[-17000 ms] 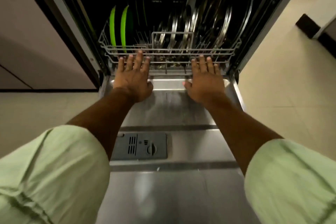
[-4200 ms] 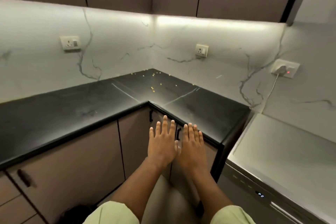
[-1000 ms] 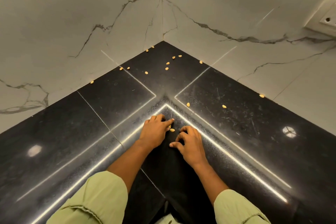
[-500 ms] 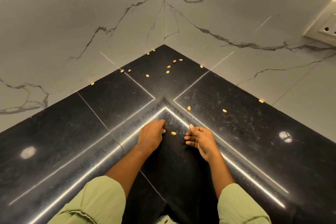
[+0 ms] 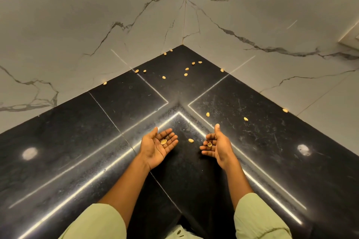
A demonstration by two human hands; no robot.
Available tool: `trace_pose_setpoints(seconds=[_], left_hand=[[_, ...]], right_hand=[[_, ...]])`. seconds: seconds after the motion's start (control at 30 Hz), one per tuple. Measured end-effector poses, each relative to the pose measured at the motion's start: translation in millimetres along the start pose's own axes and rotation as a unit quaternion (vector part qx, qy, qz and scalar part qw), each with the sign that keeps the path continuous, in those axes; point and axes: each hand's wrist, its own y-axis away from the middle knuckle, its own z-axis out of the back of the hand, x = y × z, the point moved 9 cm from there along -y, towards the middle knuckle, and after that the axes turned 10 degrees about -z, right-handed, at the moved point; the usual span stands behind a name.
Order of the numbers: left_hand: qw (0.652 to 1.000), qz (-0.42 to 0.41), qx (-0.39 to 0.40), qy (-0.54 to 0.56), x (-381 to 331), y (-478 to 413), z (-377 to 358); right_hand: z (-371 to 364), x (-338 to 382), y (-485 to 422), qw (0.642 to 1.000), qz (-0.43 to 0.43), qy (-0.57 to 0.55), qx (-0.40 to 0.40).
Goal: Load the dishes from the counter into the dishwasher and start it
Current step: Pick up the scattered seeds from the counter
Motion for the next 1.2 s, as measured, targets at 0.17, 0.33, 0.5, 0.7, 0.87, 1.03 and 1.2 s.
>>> trace_pose_setpoints(seconds=[0.17,0.33,0.5,0.7,0.87,1.03,1.2], left_hand=[[0.999,-0.007,-0.009,-0.051,0.3,-4.5,5.2],[0.998,-0.020,-0.028,-0.061,-1.2,-7.0,9.5],[0.997,-0.026,-0.027,-0.063,-1.3,-6.0,10.5],[0.996,-0.030,-0.025,-0.081,-0.8,-6.1,8.7],[0.995,-0.030,-0.029,-0.088,0.6,-3.9,7.9],[0.993,-0.012,-0.040,-0.110,4.7,-4.1,2.9],[0.996,-0.002,-0.031,-0.078,14.6,-10.6,-20.3]], right_hand=[[-14.2,11.3,-4.7,0.964,0.125,0.222,-0.077],[-34.6,20.5,0.4,0.882,0.178,0.413,-0.144],[-44.0,24.2,1.8,0.843,0.166,0.488,-0.157],[-57.2,28.5,2.0,0.794,0.173,0.561,-0.160],[-57.9,25.7,4.2,0.786,0.220,0.554,-0.162],[-29.0,18.3,-3.5,0.968,0.101,0.223,-0.056],[0.2,11.2,-4.3,0.992,-0.034,-0.117,0.042]])
